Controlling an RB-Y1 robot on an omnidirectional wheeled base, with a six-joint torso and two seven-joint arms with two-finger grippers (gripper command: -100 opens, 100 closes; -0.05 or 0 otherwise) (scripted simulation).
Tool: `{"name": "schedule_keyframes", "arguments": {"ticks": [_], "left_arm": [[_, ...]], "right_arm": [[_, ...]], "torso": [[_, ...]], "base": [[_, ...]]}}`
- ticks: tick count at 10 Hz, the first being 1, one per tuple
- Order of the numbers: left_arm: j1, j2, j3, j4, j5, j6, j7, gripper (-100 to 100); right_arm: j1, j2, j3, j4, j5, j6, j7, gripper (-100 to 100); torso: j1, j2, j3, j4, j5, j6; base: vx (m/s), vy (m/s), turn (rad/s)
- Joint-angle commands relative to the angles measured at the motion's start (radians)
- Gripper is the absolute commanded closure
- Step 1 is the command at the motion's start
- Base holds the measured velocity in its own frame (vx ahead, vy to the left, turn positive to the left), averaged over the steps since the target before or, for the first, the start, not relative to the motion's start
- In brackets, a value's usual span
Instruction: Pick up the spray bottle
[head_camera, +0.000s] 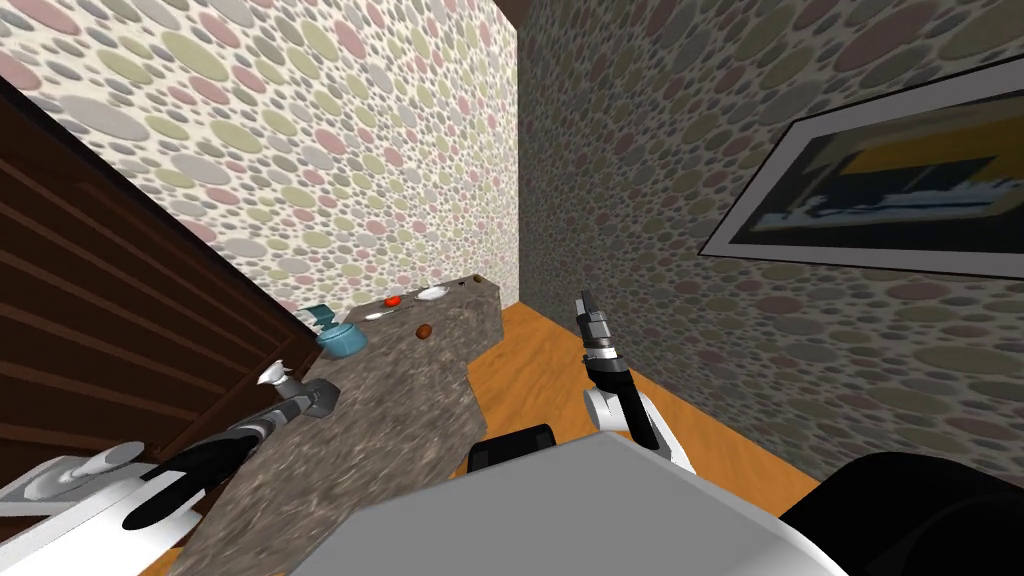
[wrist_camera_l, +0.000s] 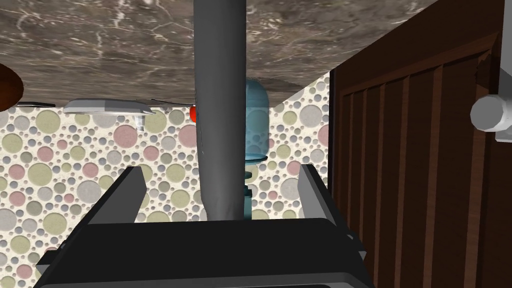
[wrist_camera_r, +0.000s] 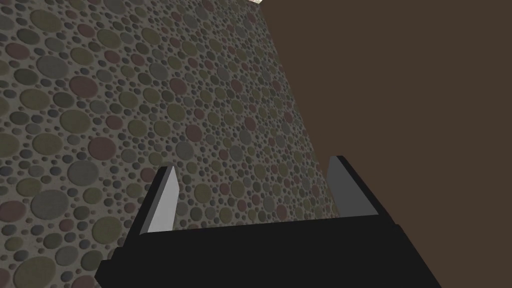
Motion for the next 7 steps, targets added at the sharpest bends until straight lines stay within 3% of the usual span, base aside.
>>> {"name": "schedule_keyframes", "arguments": {"ticks": [1,2,3,4,7], "left_arm": [[0.011,-0.002,0.017,0.044,0.017,-0.021,-0.013,-100],[0.023,-0.010,0.043,0.085,0.052,-0.056,-0.039,-100],[0.023,-0.010,0.043,0.111,0.052,-0.056,-0.039,-100],[0.035,-0.017,0.070,0.155,0.087,-0.091,-0.065,-100],[0.047,-0.025,0.096,0.244,0.122,-0.126,-0.091,-100]], "right_arm": [[0.000,0.000,0.000,0.000,0.000,0.000,0.000,0],[0.000,0.000,0.000,0.000,0.000,0.000,0.000,0],[0.000,0.000,0.000,0.000,0.000,0.000,0.000,0],[0.000,0.000,0.000,0.000,0.000,0.000,0.000,0],[0.000,0.000,0.000,0.000,0.000,0.000,0.000,0]], "torso": [[0.000,0.000,0.000,0.000,0.000,0.000],[0.001,0.000,0.000,0.000,0.000,-0.002],[0.000,0.001,0.001,0.000,0.000,0.000],[0.000,0.002,0.001,0.001,0.000,-0.002],[-0.001,0.001,0.001,0.000,0.000,-0.001]], "base": [[-0.047,-0.016,-0.174],[-0.072,-0.035,-0.292],[-0.066,-0.040,-0.145],[-0.066,-0.059,-0.318],[-0.057,-0.037,-0.212]]}}
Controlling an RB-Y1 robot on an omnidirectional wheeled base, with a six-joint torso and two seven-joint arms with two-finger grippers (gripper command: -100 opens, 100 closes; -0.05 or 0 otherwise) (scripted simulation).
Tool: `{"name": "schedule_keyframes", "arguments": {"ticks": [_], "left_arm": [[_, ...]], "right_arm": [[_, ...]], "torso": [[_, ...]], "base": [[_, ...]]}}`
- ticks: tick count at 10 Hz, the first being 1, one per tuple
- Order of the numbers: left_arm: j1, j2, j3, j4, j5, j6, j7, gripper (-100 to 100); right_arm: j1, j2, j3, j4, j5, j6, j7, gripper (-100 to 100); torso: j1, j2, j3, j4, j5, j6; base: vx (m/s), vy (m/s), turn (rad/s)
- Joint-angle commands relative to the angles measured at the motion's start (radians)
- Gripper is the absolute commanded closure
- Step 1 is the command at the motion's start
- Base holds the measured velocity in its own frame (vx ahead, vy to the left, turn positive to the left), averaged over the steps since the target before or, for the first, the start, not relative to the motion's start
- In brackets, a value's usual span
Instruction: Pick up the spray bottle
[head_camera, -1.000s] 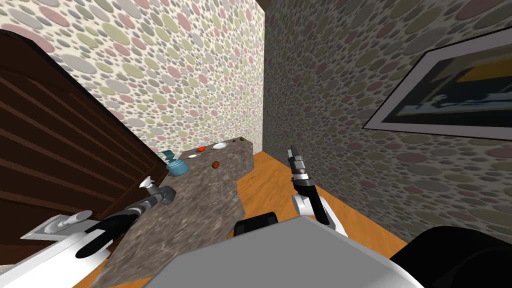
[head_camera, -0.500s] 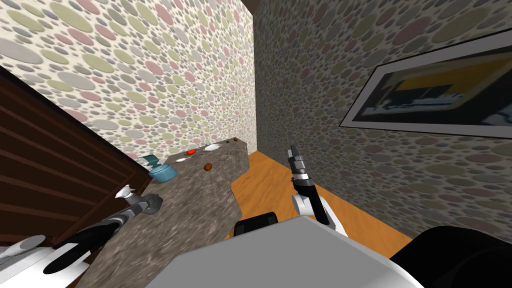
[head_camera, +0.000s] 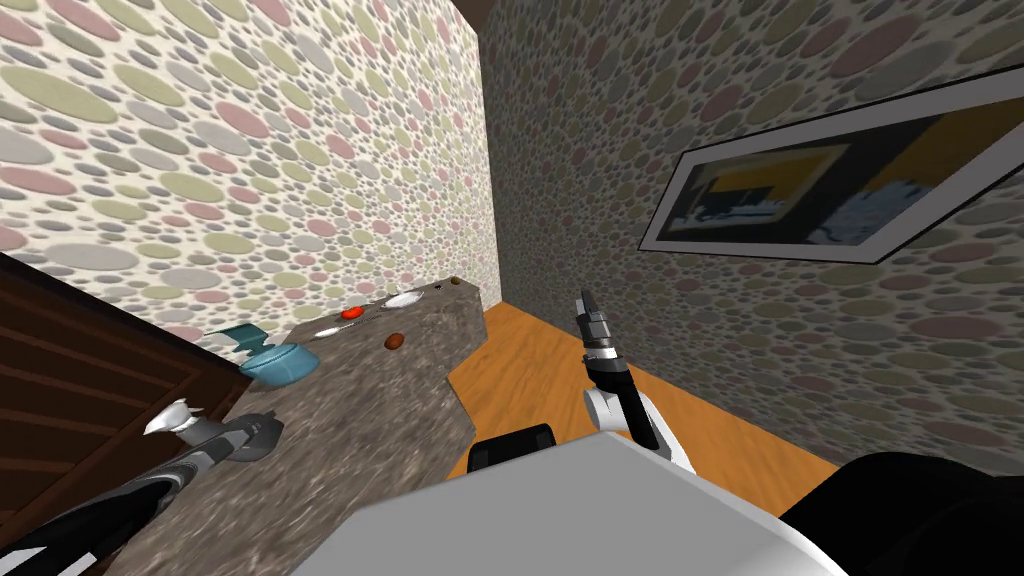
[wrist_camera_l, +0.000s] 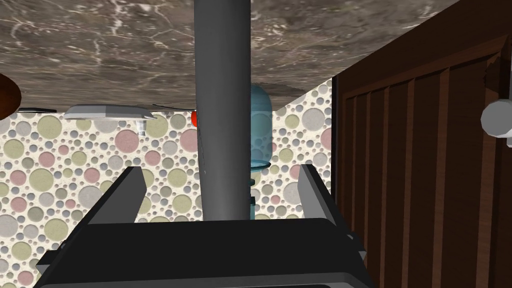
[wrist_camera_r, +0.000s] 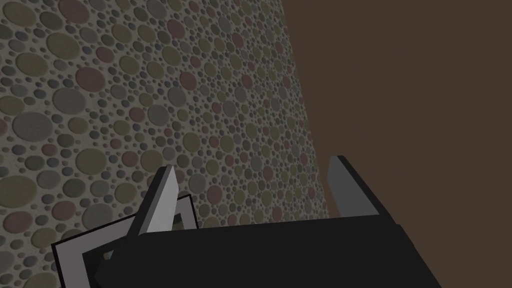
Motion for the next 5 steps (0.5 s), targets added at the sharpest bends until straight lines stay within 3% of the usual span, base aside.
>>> {"name": "schedule_keyframes", "arguments": {"ticks": [1,3,4,5], "left_arm": [[0.024,0.000,0.035,0.050,0.047,-0.040,-0.026,-100],[0.024,0.000,0.035,0.080,0.047,-0.040,-0.026,-100],[0.035,-0.007,0.061,0.108,0.082,-0.075,-0.052,-100],[0.035,-0.007,0.061,0.140,0.082,-0.075,-0.052,-100]], "right_arm": [[0.000,0.000,0.000,0.000,0.000,0.000,0.000,0],[0.000,0.000,0.000,0.000,0.000,0.000,0.000,0],[0.000,0.000,0.000,0.000,0.000,0.000,0.000,0],[0.000,0.000,0.000,0.000,0.000,0.000,0.000,0]], "torso": [[0.000,0.000,0.000,0.000,0.000,0.000],[0.000,0.000,0.000,0.000,0.000,0.000],[0.001,-0.001,-0.001,0.000,0.000,0.000],[-0.001,-0.002,-0.001,0.000,0.000,0.002]], "base": [[-0.055,-0.037,-0.260],[-0.037,-0.025,-0.075],[-0.033,-0.054,-0.315],[-0.038,-0.039,-0.188]]}}
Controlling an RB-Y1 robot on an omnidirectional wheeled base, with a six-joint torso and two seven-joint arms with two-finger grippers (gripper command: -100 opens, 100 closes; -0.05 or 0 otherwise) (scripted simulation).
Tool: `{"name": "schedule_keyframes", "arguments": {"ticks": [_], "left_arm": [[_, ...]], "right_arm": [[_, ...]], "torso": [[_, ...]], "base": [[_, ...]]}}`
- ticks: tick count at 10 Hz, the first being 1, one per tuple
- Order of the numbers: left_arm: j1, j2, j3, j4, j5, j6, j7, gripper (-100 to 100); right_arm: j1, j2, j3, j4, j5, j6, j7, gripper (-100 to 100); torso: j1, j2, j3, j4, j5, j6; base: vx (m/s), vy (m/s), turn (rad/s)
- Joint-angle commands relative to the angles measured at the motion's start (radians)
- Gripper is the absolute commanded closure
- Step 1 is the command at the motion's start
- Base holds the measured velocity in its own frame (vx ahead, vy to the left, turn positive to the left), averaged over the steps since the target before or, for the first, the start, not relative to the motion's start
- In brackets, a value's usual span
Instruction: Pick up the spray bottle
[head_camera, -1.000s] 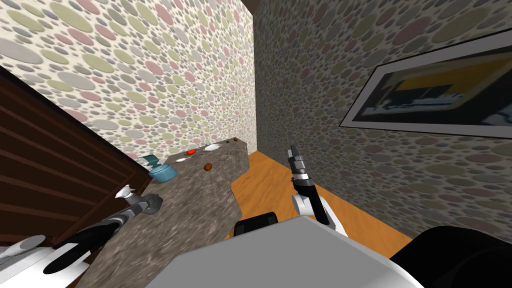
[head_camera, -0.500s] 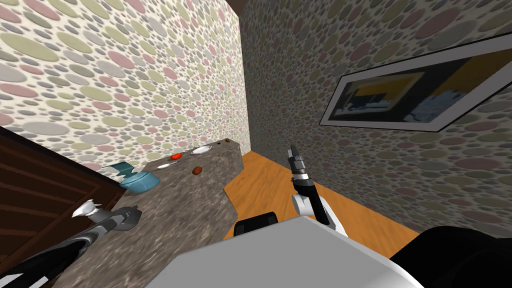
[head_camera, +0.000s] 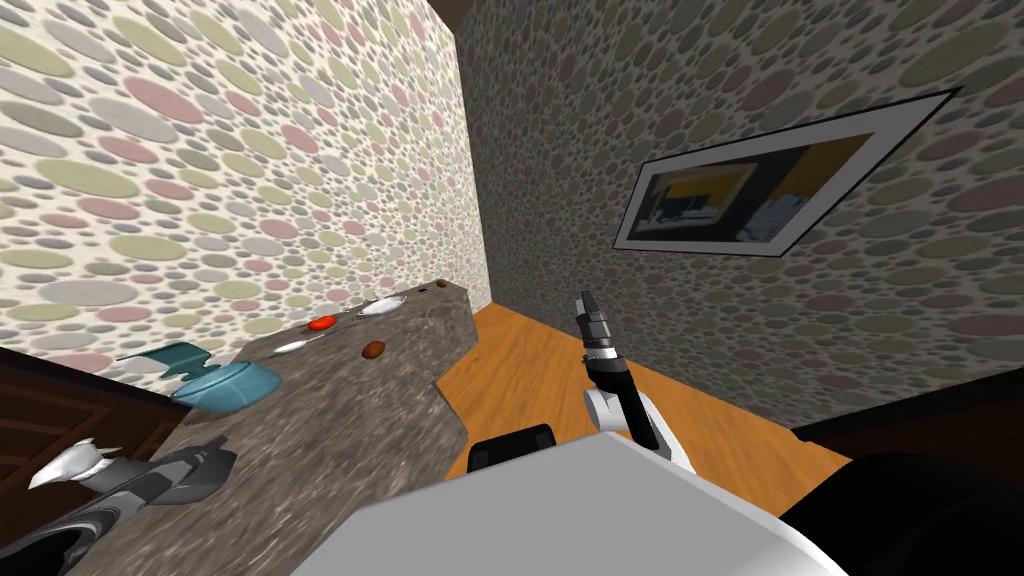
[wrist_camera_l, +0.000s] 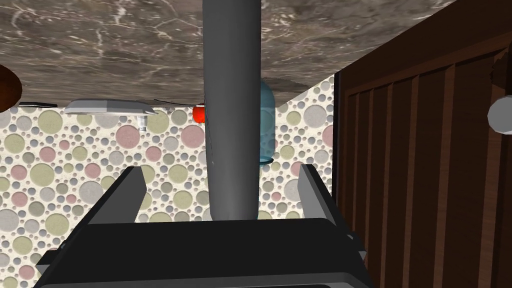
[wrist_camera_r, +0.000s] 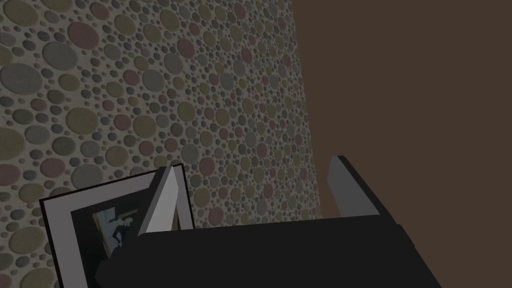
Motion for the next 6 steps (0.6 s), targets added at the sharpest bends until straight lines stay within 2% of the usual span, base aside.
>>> {"name": "schedule_keyframes", "arguments": {"ticks": [1,2,3,4,5,6], "left_arm": [[-0.001,0.002,0.001,0.030,0.007,-0.006,-0.003,-100],[0.011,-0.005,0.027,0.071,0.042,-0.041,-0.029,-100],[0.011,-0.005,0.027,0.096,0.042,-0.041,-0.029,-100],[0.023,-0.013,0.053,0.140,0.077,-0.076,-0.055,-100],[0.023,-0.013,0.053,0.152,0.077,-0.076,-0.055,-100],[0.023,-0.004,0.048,0.137,0.077,-0.067,-0.048,-100]], "right_arm": [[0.000,0.000,0.000,0.000,0.000,0.000,0.000,0],[0.000,0.000,0.000,0.000,0.000,0.000,0.000,0],[0.000,0.000,0.000,0.000,0.000,0.000,0.000,0],[0.000,0.000,0.000,0.000,0.000,0.000,0.000,0],[0.000,0.000,0.000,0.000,0.000,0.000,0.000,0],[0.000,0.000,0.000,0.000,0.000,0.000,0.000,0]], "torso": [[0.000,0.000,0.000,0.000,0.000,0.000],[0.002,0.000,0.000,0.000,0.000,0.000],[0.000,0.001,0.000,0.000,0.000,0.002],[0.001,0.001,0.000,0.000,0.000,0.000],[-0.001,0.001,0.000,0.000,0.000,0.001],[-0.001,0.000,0.000,0.000,0.000,0.000]], "base": [[-0.023,-0.011,0.023],[-0.056,-0.037,-0.347],[-0.048,-0.030,-0.178],[-0.042,-0.057,-0.249],[-0.035,-0.055,-0.164],[-0.012,-0.020,-0.012]]}}
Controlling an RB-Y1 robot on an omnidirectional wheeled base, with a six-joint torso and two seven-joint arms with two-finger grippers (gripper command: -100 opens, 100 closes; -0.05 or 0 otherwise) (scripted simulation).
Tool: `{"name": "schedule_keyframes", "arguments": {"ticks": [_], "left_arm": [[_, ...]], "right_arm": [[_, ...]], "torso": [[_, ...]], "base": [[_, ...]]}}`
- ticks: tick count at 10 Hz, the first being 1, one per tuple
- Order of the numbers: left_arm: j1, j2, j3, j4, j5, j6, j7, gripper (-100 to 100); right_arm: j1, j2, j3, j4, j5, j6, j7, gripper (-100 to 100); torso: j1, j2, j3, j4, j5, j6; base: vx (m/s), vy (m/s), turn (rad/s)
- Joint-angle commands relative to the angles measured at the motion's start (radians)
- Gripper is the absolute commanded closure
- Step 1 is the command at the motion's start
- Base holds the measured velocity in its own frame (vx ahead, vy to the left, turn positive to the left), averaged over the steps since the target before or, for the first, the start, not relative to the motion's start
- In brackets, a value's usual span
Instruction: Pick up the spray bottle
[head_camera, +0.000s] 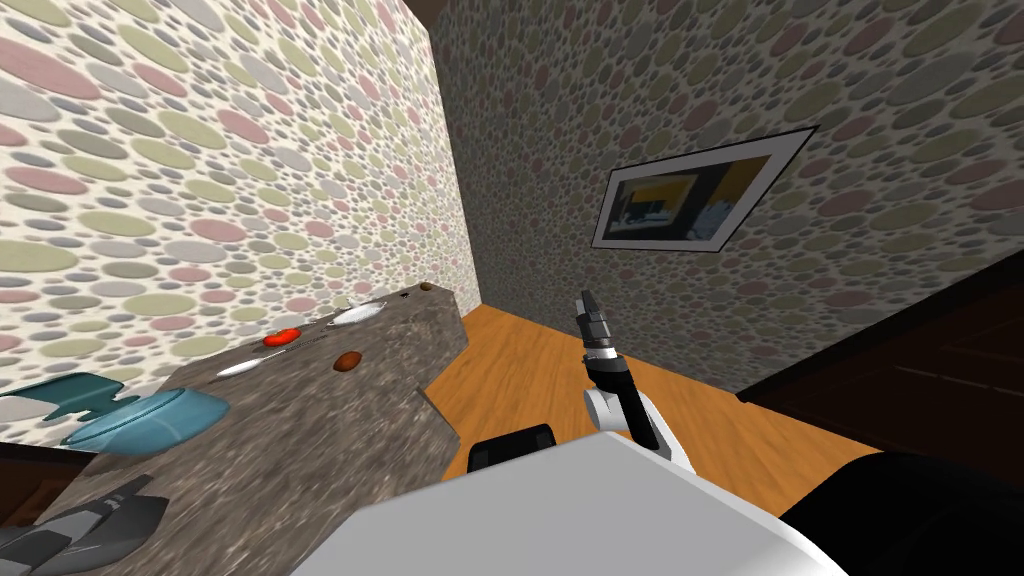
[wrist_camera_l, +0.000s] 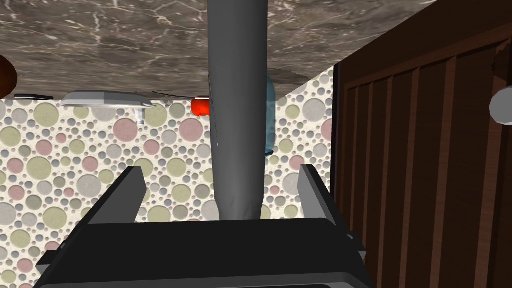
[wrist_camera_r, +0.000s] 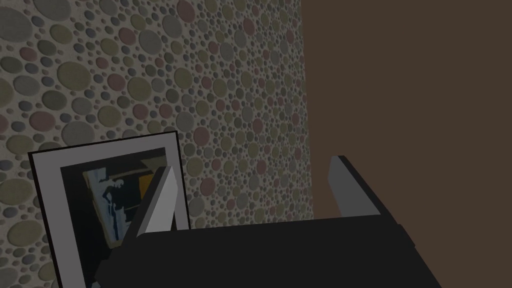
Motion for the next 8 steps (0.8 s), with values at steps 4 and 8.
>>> {"name": "schedule_keyframes", "arguments": {"ticks": [4,8], "left_arm": [[0.000,0.000,0.000,0.000,0.000,0.001,0.000,100],[-0.022,0.006,-0.046,-0.083,-0.065,0.064,0.045,100]], "right_arm": [[0.000,0.000,0.000,0.000,0.000,0.000,0.000,0],[0.000,0.000,0.000,0.000,0.000,0.000,0.000,0]], "torso": [[0.002,-0.001,-0.001,0.000,0.000,0.000],[0.004,-0.001,-0.001,-0.001,0.000,-0.004]], "base": [[-0.001,0.000,0.003],[0.025,0.034,0.193]]}}
